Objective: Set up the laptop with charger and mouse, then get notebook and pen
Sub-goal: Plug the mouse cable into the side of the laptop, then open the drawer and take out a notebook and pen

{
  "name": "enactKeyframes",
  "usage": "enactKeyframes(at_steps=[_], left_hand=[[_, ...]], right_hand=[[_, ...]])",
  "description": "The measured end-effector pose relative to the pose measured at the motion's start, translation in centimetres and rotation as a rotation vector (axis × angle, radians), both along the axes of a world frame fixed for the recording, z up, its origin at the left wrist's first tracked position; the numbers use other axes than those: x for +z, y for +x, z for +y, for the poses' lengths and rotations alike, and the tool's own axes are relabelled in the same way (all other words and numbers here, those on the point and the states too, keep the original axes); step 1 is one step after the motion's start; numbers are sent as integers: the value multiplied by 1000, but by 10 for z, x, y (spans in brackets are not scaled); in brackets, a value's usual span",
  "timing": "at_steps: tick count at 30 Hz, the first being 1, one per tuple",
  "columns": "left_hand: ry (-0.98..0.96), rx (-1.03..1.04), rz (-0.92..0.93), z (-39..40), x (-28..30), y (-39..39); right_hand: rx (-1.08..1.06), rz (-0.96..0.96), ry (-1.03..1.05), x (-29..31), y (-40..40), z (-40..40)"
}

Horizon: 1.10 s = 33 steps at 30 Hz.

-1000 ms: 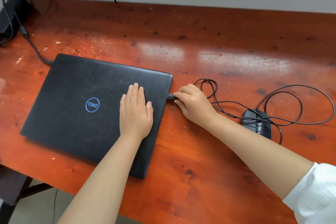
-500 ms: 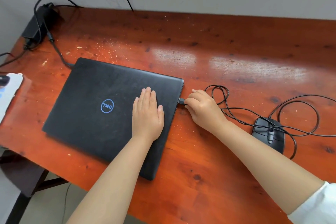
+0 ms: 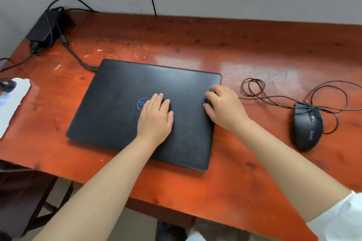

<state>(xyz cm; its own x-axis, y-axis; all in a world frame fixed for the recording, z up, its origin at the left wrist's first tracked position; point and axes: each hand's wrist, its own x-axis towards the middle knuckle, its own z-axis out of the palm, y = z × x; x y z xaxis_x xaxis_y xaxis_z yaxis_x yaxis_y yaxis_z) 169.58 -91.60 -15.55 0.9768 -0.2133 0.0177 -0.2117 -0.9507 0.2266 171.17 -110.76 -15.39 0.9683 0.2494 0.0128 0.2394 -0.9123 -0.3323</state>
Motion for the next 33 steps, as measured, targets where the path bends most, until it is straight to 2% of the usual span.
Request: enactKeyframes(at_steps=[3,8,13,19,23,26,30,33], left_hand=[[97,-87,62,44,-2,-5],[148,-206,72,96,7,-19],[61,-233,5,131,19,-55],[105,-249,11,187,13,-126],[139,-273,70,225,-7,-196],[198,-281,154,256,-31,-237],[262,-256,230,287,-63,-256],[265,-197,262,302,-88,-253]], right_hand=[[-75,14,-39,1,-17,47],[-237,127,-79,5,-59,120],[-352,95,-52,11,-112,171],[-425,100,15,10,-190,225],[-458,93,57,-11,-259,260],[-469,184,60,-36,-308,284],[-526,305,43,-71,-347,301],[-699,403,156,-98,-353,304]])
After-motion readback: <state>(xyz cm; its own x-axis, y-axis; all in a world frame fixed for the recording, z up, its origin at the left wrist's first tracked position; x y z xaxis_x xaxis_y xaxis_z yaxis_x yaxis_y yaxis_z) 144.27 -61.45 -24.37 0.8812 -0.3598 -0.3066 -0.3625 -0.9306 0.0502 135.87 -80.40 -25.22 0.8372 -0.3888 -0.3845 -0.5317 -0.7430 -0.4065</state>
